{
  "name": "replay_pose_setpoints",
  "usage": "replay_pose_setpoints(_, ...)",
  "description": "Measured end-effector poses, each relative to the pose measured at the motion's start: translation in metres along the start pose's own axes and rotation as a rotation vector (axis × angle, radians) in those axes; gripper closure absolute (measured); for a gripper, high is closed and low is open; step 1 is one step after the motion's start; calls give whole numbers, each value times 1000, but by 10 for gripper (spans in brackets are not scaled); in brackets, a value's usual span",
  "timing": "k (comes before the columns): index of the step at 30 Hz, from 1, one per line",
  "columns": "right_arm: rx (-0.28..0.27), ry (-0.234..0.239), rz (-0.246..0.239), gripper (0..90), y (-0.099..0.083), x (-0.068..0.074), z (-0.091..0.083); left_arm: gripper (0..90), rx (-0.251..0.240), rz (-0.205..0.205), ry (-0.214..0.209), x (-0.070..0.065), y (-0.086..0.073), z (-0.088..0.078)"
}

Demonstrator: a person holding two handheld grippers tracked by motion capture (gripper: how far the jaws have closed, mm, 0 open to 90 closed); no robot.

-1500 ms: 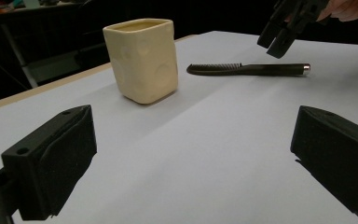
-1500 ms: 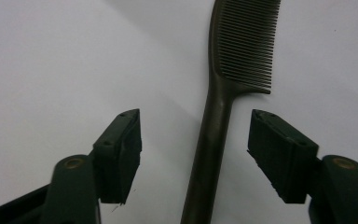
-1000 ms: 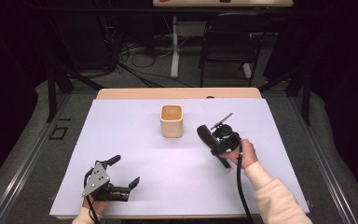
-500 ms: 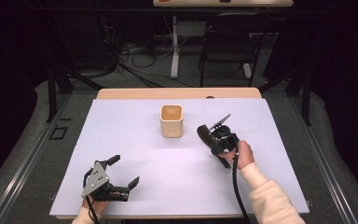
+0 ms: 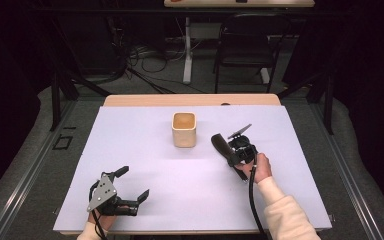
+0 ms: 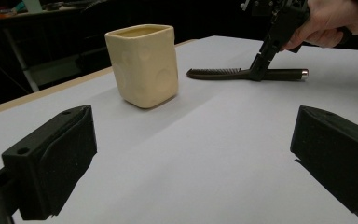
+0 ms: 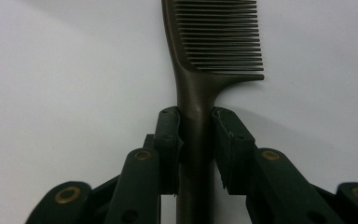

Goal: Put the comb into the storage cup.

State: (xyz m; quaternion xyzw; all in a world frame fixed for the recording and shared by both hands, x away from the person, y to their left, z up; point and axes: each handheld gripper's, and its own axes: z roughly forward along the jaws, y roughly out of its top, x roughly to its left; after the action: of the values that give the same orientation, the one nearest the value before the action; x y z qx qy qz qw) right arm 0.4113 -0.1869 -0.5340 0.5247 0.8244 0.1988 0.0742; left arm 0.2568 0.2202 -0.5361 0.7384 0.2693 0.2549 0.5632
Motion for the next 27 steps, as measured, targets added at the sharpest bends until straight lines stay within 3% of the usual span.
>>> replay_pose_setpoints(1,-31,9,1,722,-1,-1,1,2,0,-2,0,0,0,0)
replay_pose_setpoints(3,10,3,-4,723,0,-3,-4,2,1,-4,0,0,0,0)
replay_pose_setpoints(9,1,1,-14,723,-1,-7,-15,2,1,-10,2,0,-1,0)
replay_pose_setpoints(10,-41,15,-12,723,-2,-7,-14,2,0,-11,3,0,-1,1)
replay_pose_setpoints(11,-24,11,-11,723,-2,-7,-16,2,0,-11,4,0,-1,1)
replay_pose_setpoints(27,-110,38,-55,723,-5,-6,-34,2,3,-13,4,0,-1,0)
